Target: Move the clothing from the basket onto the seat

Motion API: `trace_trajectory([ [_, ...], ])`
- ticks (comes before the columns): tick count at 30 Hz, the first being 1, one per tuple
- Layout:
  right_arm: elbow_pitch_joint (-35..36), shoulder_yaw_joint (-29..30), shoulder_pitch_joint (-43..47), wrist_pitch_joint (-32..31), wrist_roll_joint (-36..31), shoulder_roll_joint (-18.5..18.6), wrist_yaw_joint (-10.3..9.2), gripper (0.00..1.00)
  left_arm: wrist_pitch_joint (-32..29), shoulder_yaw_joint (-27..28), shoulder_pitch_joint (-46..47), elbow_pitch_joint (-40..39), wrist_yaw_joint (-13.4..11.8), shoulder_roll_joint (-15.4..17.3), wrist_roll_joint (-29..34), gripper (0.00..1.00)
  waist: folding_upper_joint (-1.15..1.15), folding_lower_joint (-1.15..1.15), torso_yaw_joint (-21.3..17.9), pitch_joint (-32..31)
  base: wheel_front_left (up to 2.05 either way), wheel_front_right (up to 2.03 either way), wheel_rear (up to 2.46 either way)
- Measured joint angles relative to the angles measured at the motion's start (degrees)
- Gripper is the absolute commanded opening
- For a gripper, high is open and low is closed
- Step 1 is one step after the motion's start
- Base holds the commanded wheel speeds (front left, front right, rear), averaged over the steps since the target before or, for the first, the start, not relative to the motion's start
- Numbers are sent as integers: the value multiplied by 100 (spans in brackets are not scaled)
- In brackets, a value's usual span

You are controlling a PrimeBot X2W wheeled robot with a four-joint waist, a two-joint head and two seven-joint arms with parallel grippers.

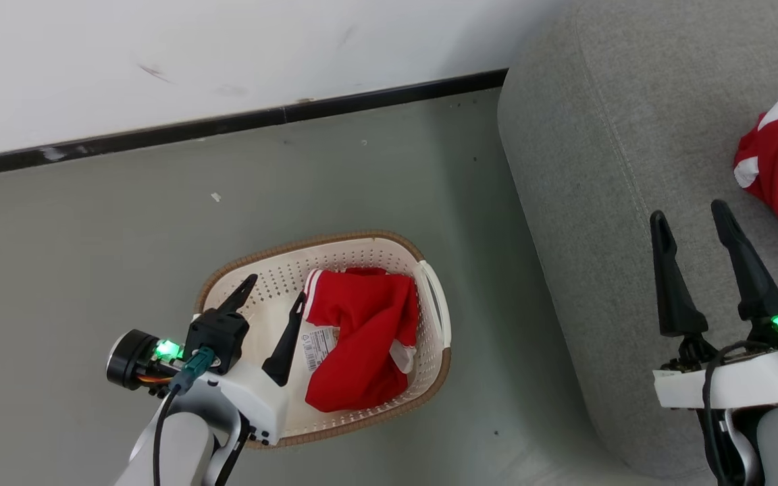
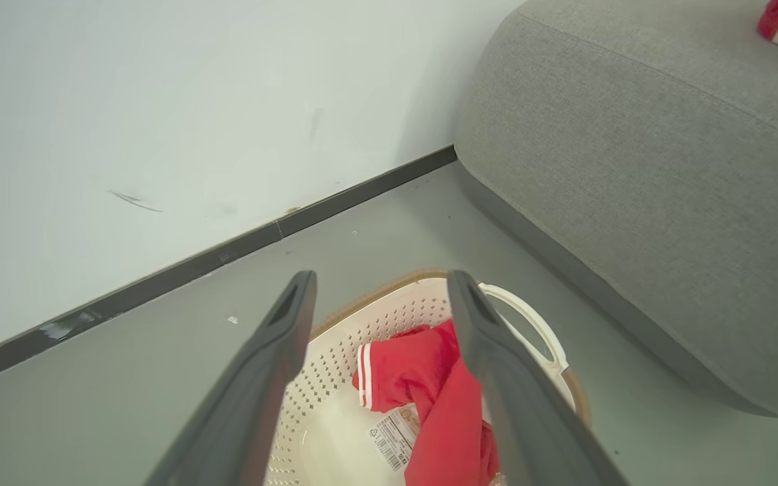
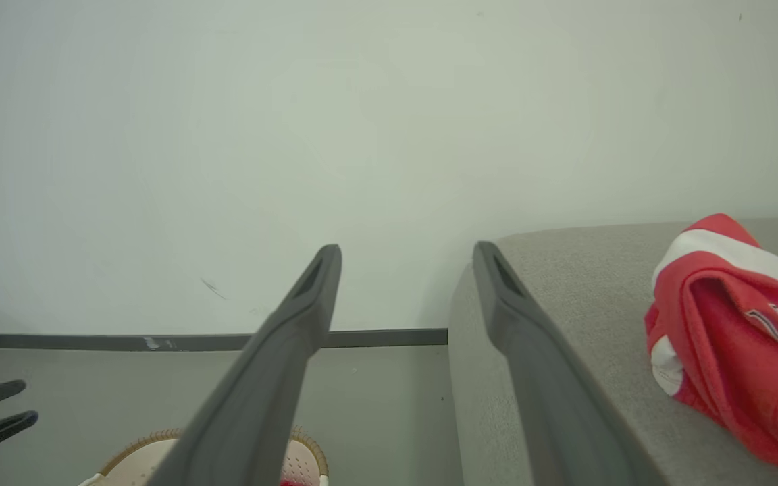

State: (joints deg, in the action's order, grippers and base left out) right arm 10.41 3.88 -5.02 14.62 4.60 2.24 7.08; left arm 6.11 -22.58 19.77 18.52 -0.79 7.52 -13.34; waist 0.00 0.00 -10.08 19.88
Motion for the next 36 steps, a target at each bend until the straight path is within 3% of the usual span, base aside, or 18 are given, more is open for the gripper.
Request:
trace_trajectory([
  [18, 189, -213, -981, 0, 259, 2, 0, 100, -203, -443, 1042, 989, 255, -93, 452, 100, 0, 0, -459, 1183, 0, 0, 0],
  [36, 271, -421, -1752, 1, 568, 4, 0, 100, -263, -695, 1695, 1839, 399, 55, 821, 100, 0, 0, -911, 2188, 0, 0, 0],
])
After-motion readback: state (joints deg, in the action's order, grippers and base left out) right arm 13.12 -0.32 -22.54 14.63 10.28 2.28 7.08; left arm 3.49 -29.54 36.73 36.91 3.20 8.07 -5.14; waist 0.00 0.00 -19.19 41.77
